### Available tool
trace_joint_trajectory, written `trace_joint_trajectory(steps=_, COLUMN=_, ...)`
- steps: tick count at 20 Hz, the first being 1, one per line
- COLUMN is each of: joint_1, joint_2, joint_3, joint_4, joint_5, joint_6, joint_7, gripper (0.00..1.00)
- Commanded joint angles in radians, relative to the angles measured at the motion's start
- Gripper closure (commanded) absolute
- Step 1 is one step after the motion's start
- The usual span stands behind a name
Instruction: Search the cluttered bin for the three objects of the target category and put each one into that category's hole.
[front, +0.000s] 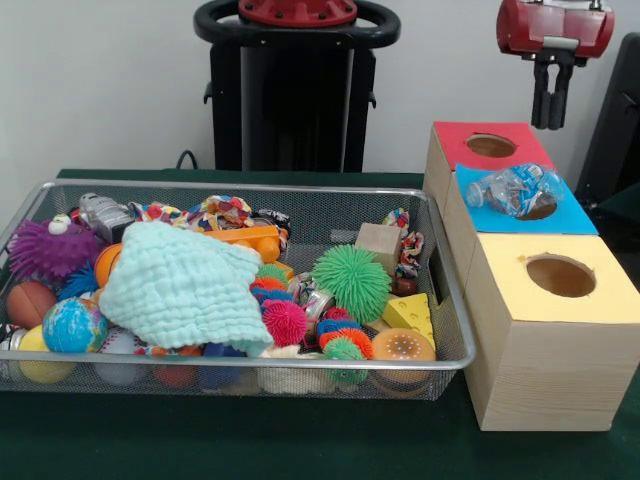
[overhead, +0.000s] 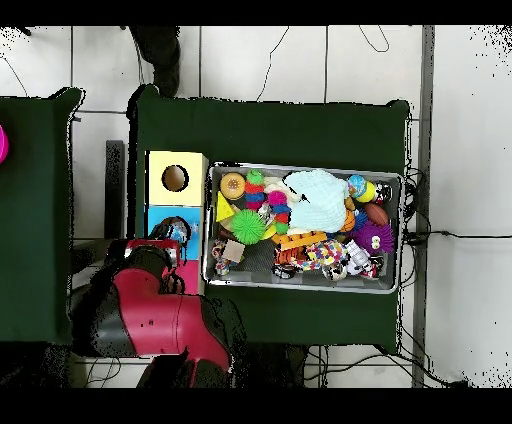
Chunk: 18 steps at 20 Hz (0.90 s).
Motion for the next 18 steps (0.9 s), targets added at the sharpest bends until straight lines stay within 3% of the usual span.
trace_joint_trajectory(steps=1, joint_1=-0.02, joint_2=0.1, joint_3=0.022, joint_4=0.005, joint_5=-0.042, joint_6=-0.115, joint_7=0.163, gripper=1.0)
trace_joint_trajectory(steps=11, joint_1=0.01, joint_2=0.15, joint_3=-0.019, joint_4=0.01, joint_5=-0.012, joint_6=-0.122, joint_7=0.157, gripper=1.0)
trace_joint_trajectory(steps=18, joint_1=-0.002, joint_2=0.205, joint_3=-0.011, joint_4=0.025, joint_5=-0.028, joint_6=-0.204, joint_7=0.177, gripper=1.0)
